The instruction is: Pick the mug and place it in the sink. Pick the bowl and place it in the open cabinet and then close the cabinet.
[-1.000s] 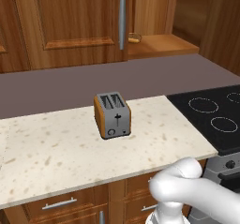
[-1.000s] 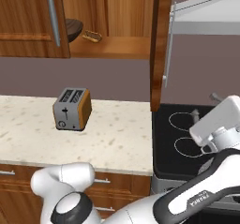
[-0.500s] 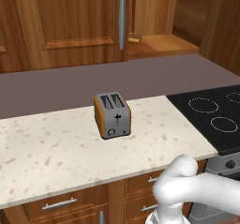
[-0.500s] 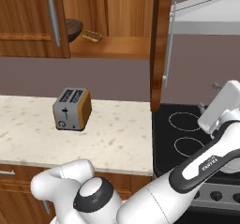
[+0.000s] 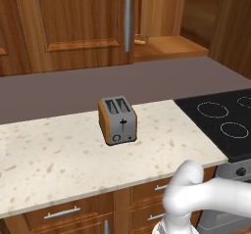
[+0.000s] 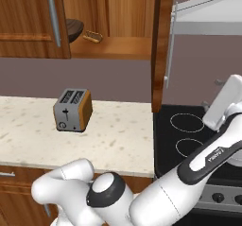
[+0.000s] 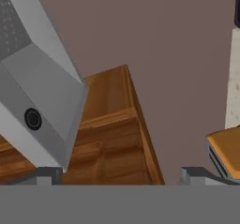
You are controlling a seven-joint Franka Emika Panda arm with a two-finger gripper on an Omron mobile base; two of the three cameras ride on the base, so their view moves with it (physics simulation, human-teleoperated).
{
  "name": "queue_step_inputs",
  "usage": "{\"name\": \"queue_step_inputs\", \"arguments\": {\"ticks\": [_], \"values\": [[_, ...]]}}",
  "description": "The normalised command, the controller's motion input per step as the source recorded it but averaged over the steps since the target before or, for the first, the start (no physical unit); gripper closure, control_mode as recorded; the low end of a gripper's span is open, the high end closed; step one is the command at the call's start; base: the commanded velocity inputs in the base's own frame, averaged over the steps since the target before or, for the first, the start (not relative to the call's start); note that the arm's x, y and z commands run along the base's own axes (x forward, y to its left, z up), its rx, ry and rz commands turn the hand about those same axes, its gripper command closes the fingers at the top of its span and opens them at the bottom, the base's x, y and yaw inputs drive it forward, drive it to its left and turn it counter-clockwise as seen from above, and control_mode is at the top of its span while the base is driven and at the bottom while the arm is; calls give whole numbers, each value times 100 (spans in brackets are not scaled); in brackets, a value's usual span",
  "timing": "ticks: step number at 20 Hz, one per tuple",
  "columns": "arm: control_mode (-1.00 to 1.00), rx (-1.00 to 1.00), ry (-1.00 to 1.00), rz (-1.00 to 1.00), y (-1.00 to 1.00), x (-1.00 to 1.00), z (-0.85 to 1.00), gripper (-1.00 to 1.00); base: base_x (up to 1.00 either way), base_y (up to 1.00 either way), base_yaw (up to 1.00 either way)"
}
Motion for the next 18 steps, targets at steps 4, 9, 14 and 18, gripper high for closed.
{"name": "queue_step_inputs", "arguments": {"ticks": [4, 9, 14, 18], "values": [[-100, 0, 0, 14, 21, 0, -1, -100, 0, 0, 0], [-100, -1, 0, 14, 49, 14, -19, -100, 0, 0, 0], [-100, 0, 0, 11, 40, 25, -9, -100, 0, 0, 0], [-100, 0, -7, 11, 38, 2, 2, -100, 0, 0, 0]]}}
